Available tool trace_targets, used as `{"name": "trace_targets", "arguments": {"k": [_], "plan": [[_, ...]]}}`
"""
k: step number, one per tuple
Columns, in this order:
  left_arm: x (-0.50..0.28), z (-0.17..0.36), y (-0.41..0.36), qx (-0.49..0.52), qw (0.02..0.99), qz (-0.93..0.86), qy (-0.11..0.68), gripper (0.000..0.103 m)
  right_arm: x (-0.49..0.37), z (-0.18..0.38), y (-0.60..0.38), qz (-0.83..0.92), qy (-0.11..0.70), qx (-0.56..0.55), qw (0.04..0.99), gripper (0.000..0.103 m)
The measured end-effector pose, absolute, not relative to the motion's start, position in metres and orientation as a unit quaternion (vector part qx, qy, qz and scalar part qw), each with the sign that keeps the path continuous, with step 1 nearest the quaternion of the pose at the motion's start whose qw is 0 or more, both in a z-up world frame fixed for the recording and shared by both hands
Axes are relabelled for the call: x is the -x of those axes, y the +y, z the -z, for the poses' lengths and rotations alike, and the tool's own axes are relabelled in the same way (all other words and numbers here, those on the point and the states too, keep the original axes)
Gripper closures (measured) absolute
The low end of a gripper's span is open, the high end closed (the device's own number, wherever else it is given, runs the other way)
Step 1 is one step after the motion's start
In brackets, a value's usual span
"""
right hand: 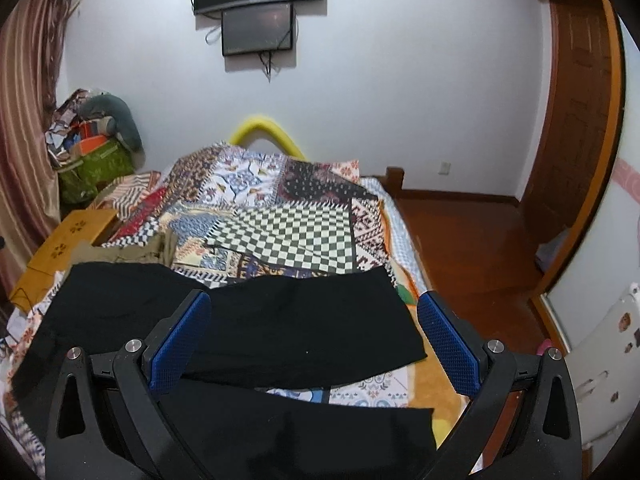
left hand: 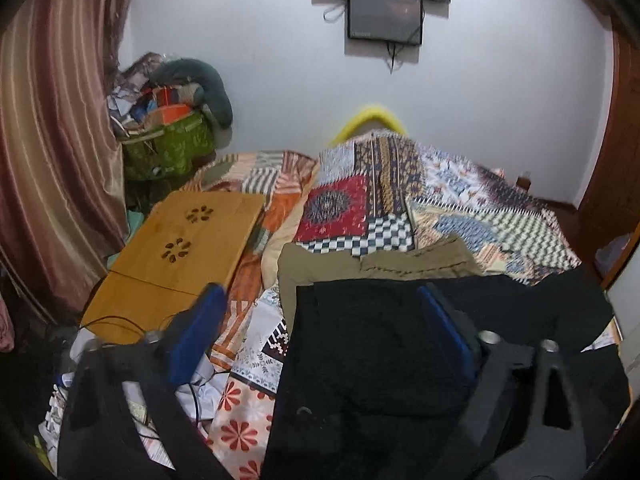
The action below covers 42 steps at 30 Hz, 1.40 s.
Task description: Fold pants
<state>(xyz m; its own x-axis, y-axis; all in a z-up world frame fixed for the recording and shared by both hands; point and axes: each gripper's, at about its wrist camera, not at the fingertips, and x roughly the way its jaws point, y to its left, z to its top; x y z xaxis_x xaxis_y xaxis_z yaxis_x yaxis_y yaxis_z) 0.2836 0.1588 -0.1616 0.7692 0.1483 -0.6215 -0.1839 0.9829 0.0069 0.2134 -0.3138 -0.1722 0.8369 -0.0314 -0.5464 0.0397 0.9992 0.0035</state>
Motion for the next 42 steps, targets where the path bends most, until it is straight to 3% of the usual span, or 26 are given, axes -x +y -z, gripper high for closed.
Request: {"name": "trace_targets", "arguments": {"k": [12,15,27,34,39,42], "plan": [[-0.38,0.252,0.18,0.042,0.892,-0.082,0.442,0.023,-0.294,0.211,-0.31,-0.002,0.323,0.007,0.946,0.01],[-0.401,0.277,0.186,0.046,0.88,-0.083,0.465,0.03,-0.315,0.228,-0.328,0.016,0.341,0.006,0.94,0.012],[-0.438,0.335,0.197,0.066,0.854,-0.086,0.51,0.034,-0.379,0.294,-0.418,0.076,0.418,-0.043,0.904,0.02],[-0.448,0.335,0.19,0.049,0.848,-0.094,0.519,0.054,-0.404,0.316,-0.431,0.066,0.441,-0.089,0.891,0.047],[-0.448,0.33,0.184,0.026,0.848,-0.105,0.518,0.07,-0.405,0.323,-0.432,0.068,0.434,-0.108,0.892,0.051],[-0.45,0.328,0.177,-0.001,0.847,-0.117,0.518,0.074,-0.401,0.32,-0.434,0.076,0.428,-0.097,0.895,0.077]]}}
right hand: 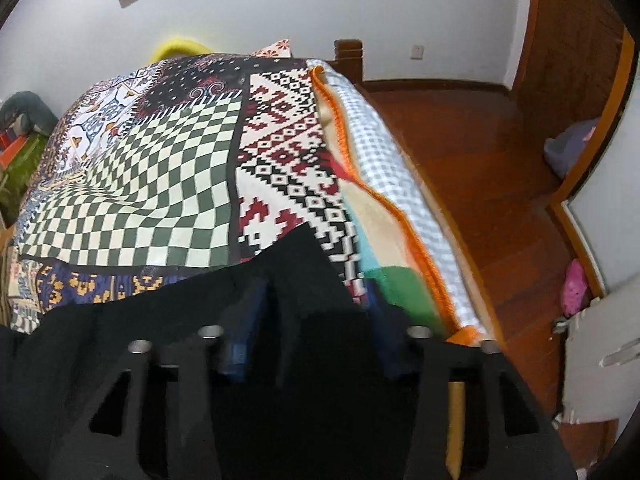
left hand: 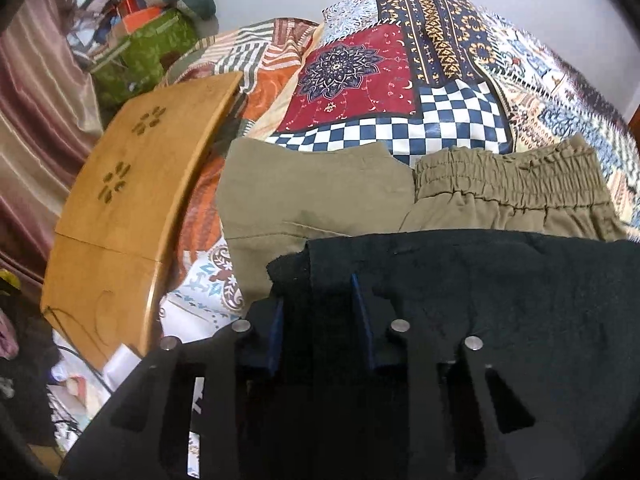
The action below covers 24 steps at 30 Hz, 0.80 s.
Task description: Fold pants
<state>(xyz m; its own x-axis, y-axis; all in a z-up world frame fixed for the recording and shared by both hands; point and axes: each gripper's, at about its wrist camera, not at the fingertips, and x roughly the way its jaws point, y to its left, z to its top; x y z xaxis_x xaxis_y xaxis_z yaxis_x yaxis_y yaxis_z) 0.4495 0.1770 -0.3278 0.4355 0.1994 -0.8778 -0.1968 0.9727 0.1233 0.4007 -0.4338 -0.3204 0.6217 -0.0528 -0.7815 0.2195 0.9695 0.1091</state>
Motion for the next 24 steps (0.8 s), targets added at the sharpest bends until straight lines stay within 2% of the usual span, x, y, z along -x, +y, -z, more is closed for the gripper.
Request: {"name": "trace_targets", "arguments": {"k": [2,3,10,17,20,22,24], "plan": [[-0.449,0.325,0.172,-0.023,0.85,-0.123,0.512,0.077,-0.397,0.316,-0.433,0.086,0.422,-0.077,0.899,0.094],[-0.449,0.324,0.171,-0.029,0.852,-0.126,0.508,0.079,-0.395,0.313,-0.435,0.092,0.419,-0.067,0.901,0.097],[-0.443,0.302,0.181,-0.029,0.862,-0.14,0.486,0.083,-0.377,0.298,-0.45,0.118,0.405,-0.043,0.905,0.1],[-0.447,0.313,0.188,-0.014,0.858,-0.136,0.495,0.083,-0.364,0.301,-0.482,0.116,0.421,-0.089,0.895,0.1],[-0.447,0.32,0.182,-0.024,0.856,-0.14,0.497,0.083,-0.371,0.301,-0.475,0.088,0.431,-0.085,0.894,0.089],[-0.447,0.32,0.18,-0.031,0.856,-0.141,0.497,0.083,-0.383,0.301,-0.463,0.076,0.432,-0.069,0.896,0.069],[-0.447,0.321,0.179,-0.036,0.856,-0.14,0.497,0.082,-0.389,0.301,-0.454,0.064,0.427,-0.067,0.899,0.066]]}}
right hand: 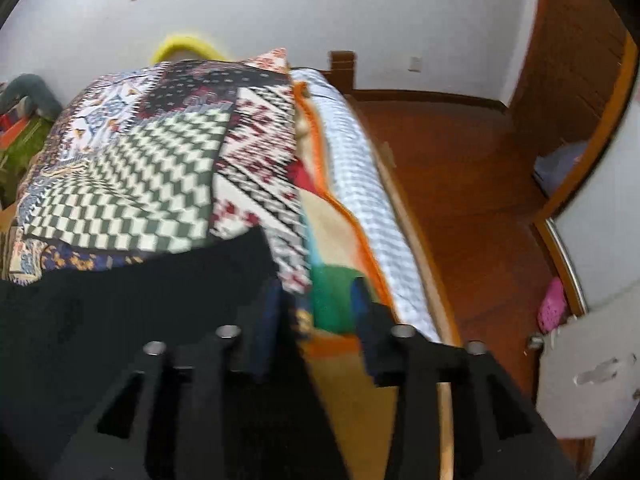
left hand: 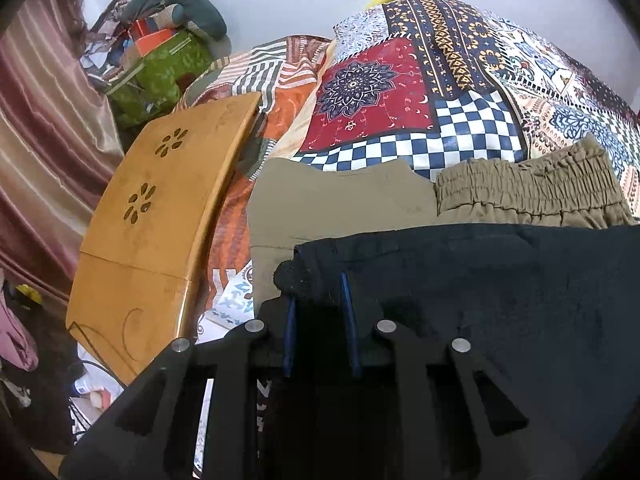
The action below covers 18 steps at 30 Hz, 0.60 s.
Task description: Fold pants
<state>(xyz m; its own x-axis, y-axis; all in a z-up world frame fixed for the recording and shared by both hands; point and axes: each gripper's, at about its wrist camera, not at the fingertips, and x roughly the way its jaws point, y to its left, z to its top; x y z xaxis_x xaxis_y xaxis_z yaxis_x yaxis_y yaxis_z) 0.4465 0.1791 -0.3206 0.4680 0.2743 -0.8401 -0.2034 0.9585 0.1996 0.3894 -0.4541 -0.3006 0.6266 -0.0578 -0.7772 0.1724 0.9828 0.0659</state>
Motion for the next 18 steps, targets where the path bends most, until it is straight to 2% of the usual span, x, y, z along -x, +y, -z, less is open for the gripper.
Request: {"name": "trace_targets", "arguments": {"k": [10,11,13,14,16,18], "plan": [[-0.445,0.324,0.177,-0.046,0.857,-0.136,0.495,0.082,-0.437,0.322,-0.416,0.039,0.444,-0.031,0.895,0.065],[-0.445,0.323,0.176,-0.047,0.858,-0.137,0.493,0.082,-0.438,0.323,-0.418,0.041,0.446,-0.037,0.893,0.068],[-0.443,0.321,0.175,-0.043,0.861,-0.135,0.489,0.082,-0.437,0.322,-0.417,0.043,0.446,-0.032,0.893,0.087],[-0.441,0.318,0.175,-0.037,0.863,-0.13,0.487,0.084,-0.437,0.32,-0.417,0.043,0.444,-0.03,0.895,0.091],[-0.438,0.31,0.175,-0.019,0.866,-0.124,0.484,0.091,-0.431,0.317,-0.417,0.049,0.435,-0.026,0.899,0.092],[-0.435,0.3,0.174,-0.007,0.871,-0.117,0.476,0.092,-0.42,0.314,-0.418,0.062,0.422,-0.015,0.904,0.092]]}}
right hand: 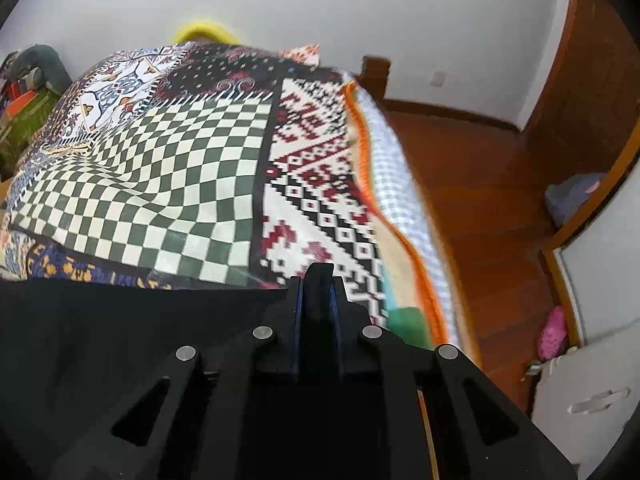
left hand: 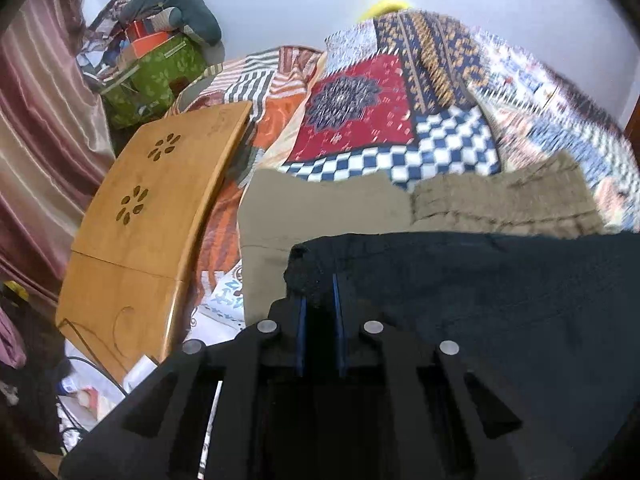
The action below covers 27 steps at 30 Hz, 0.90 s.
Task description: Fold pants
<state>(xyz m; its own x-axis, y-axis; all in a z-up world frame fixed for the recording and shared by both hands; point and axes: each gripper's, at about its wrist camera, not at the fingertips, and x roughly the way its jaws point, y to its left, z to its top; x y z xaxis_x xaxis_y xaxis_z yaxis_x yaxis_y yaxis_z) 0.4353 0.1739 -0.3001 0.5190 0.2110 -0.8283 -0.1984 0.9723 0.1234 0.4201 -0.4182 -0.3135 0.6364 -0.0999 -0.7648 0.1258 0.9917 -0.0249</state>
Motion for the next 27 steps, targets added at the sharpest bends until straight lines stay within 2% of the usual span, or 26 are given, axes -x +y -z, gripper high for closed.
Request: {"name": "trace_targets", "arguments": {"k": [4,9,14,16,17,22,27], "plan": [[-0.438,0.29,0.169,-0.018,0.877,-0.114,0.467,0.092,-0.401,0.307,-0.438,0.082,0.406,-0.038,0.909,0.092],[-0.456,0.317,0.176,-0.001,0.857,-0.121,0.501,0.092,-0.403,0.317,-0.449,0.09,0.435,-0.049,0.895,0.092],[-0.449,0.319,0.179,0.01,0.863,-0.107,0.493,0.092,-0.402,0.3,-0.43,0.079,0.441,-0.021,0.894,0.081],[-0.448,0.318,0.18,0.013,0.865,-0.103,0.491,0.092,-0.395,0.289,-0.42,0.065,0.433,-0.006,0.899,0.057],[-0.447,0.317,0.181,0.017,0.866,-0.101,0.49,0.092,-0.392,0.281,-0.413,0.051,0.428,-0.003,0.903,0.054],[-0.444,0.313,0.181,0.023,0.868,-0.097,0.487,0.092,-0.389,0.246,-0.362,-0.038,0.4,0.001,0.916,0.052],[-0.44,0.31,0.179,0.023,0.87,-0.088,0.485,0.092,-0.403,0.237,-0.295,-0.125,0.397,0.014,0.909,0.049]]}}
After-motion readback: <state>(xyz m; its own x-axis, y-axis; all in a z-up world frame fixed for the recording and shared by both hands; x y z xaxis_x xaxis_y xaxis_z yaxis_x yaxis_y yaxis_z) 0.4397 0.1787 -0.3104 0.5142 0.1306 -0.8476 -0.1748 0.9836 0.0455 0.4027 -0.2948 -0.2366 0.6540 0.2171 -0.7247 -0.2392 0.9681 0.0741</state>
